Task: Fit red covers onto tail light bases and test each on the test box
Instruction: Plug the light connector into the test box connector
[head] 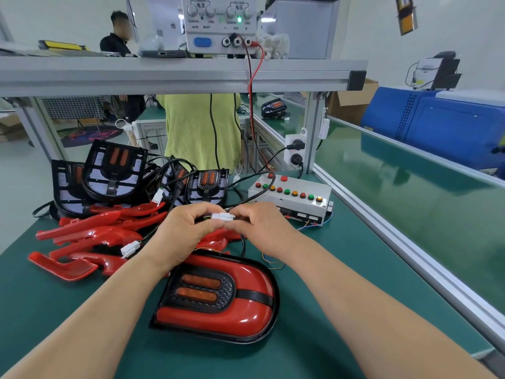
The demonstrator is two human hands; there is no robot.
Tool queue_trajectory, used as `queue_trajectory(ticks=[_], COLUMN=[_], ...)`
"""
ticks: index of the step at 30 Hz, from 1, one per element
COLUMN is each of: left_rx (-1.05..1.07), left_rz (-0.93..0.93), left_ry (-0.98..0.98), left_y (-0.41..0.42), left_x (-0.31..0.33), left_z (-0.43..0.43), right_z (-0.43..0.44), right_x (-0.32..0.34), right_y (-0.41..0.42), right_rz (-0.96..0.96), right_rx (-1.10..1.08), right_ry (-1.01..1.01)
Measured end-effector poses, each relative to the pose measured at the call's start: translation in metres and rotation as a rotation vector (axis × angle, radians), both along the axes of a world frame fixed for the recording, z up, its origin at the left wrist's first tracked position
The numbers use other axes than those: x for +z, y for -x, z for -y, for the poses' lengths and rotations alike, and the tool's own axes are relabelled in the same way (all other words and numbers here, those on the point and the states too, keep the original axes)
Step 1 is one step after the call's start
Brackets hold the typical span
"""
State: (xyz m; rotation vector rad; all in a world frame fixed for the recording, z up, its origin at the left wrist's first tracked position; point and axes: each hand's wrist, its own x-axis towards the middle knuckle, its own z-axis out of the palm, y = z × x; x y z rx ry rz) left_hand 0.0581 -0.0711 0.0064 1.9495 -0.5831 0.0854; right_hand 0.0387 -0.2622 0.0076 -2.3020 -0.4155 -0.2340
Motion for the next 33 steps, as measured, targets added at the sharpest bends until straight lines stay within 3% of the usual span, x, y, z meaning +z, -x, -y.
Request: queue_trajectory(ticks=[13, 20, 25, 29, 33], left_rx=[-0.095, 0.087, 0.108, 0.122, 0.099], left_rz=[-0.075, -0.058, -0.064, -0.017, -0.037], left_ry=[0.015, 0.124, 0.114, 0.055, -0.015], left_y=[-0.001, -0.003, -0.003, -0.002, -0.001], left_x=[0.007, 0.002, -0.002, -0.005, -0.006], left_z=[-0.006, -0.020, -0.026, -0.029, -0.034], right_z=[0.001, 0.023, 0.029, 0.038, 0.046], right_x=[0.003, 0.002, -0.008, -0.017, -0.030], right_y=[0.006, 0.003, 0.004, 0.000, -0.002], right_rz=[0.009, -0.027, -0.006, 0.054, -0.059], right_rx=[0.032, -0.114, -0.117, -0.183, -0.253], right_ry=[0.018, -0.041, 0.072, 0.272, 0.501])
